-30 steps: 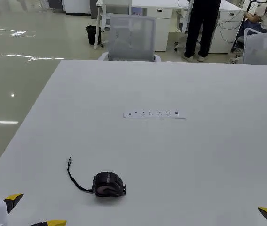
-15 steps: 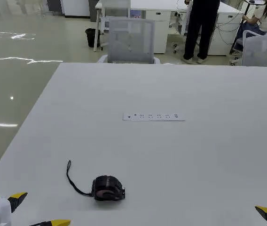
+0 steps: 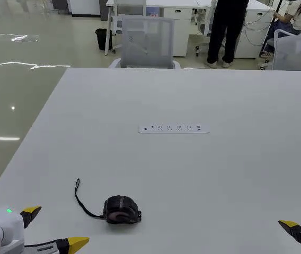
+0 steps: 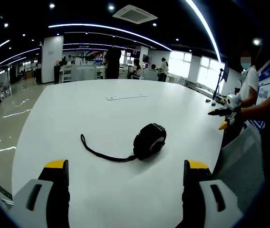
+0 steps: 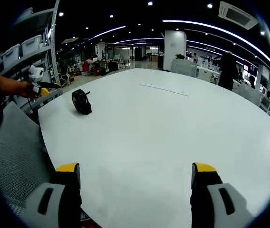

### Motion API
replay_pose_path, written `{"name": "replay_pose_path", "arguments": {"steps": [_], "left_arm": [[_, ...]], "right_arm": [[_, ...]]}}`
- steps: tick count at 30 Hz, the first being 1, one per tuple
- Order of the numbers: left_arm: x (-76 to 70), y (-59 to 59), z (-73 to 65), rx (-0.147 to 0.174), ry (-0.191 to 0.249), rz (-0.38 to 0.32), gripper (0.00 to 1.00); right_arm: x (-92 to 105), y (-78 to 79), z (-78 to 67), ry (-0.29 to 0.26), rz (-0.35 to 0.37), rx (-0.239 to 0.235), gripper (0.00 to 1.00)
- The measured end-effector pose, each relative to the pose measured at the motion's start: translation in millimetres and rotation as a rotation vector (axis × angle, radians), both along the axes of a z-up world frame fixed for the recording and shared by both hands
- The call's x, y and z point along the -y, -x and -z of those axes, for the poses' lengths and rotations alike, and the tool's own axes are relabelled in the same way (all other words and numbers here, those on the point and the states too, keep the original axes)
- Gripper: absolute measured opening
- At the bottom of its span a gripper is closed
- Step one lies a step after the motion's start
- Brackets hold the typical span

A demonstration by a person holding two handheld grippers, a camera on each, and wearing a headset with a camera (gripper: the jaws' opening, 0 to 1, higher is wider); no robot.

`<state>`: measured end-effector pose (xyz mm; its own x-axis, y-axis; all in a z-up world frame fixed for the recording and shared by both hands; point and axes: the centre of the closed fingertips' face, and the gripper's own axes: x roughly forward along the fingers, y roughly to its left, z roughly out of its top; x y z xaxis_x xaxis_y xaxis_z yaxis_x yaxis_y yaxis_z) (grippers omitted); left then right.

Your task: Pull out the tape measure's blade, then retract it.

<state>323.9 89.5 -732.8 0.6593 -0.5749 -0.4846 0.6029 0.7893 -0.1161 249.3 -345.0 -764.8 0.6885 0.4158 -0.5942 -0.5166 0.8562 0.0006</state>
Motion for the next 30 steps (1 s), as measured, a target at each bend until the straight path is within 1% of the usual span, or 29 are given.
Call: {"name": "replay_pose_path", "arguments": {"steps": [7, 10, 15, 21, 23, 26, 30], "left_arm": [[5.4, -1.2, -1.9, 0.001, 0.001, 0.006, 0.99], [3.9, -5.3, 2.1, 0.001, 0.003, 0.009, 0.99], [7.4, -7.9, 6.7, -0.002, 0.001, 0.021, 0.99], [11.0, -11.6, 8.1, -0.002, 0.004, 0.03, 0.99], [13.7, -10.1, 8.7, -0.002, -0.003, 0.044, 0.99], [17.8, -13.5, 10.0, -0.004, -0.015, 0.067, 0.99], [24.6, -20.6, 8.4, 0.004, -0.034, 0.105, 0.99]], "right_arm": [[-5.8, -6.7, -0.1, 0.0, -0.024, 0.001, 0.99], [-10.1, -10.6, -1.0, 0.001, -0.036, 0.003, 0.99], [-16.9, -17.3, -2.6, -0.001, -0.056, 0.005, 0.99], [-27.4, -24.8, -3.3, -0.005, -0.079, 0.007, 0.99], [-31.2, -26.9, -2.5, -0.003, -0.092, 0.007, 0.99], [-36.4, -27.9, 0.5, 0.004, -0.111, 0.001, 0.98], [-44.3, -30.1, 3.5, 0.007, -0.134, -0.005, 0.98]]}}
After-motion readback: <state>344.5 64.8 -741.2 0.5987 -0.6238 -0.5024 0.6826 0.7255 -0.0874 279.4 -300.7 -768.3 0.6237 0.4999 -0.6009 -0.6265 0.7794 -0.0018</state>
